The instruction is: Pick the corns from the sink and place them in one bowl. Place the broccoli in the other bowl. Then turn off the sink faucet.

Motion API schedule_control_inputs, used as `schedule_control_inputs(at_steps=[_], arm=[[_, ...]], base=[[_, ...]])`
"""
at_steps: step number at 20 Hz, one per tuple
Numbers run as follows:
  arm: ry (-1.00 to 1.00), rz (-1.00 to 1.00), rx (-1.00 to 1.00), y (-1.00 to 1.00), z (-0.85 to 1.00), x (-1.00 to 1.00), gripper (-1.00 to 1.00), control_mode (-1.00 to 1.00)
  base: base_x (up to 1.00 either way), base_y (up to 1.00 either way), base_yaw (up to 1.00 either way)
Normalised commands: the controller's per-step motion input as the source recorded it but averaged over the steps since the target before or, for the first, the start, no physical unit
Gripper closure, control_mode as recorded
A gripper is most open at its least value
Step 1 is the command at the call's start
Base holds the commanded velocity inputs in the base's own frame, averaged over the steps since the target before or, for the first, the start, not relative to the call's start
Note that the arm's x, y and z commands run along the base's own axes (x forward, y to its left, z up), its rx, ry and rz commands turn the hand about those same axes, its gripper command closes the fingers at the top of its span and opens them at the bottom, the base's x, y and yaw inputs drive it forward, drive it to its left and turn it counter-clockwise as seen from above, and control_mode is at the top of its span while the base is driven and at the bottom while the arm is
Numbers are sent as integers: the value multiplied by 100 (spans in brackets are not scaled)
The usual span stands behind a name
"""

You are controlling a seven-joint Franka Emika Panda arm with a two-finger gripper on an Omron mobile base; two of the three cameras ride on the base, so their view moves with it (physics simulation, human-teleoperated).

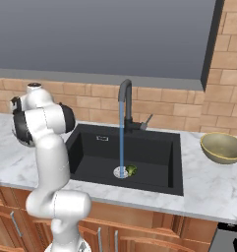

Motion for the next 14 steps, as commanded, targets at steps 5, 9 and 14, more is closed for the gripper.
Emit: schedule_control_inputs(at_steps=[5,9,14], arm=[[0,-7,0,-37,0,-22,-100,-100],[-4,-15,0,-64,0,-35,-100,-100],[-16,-17,5,-61,6,-55,-100,-100]], base=[[0,0,0],[0,0,0],[0,0,0]])
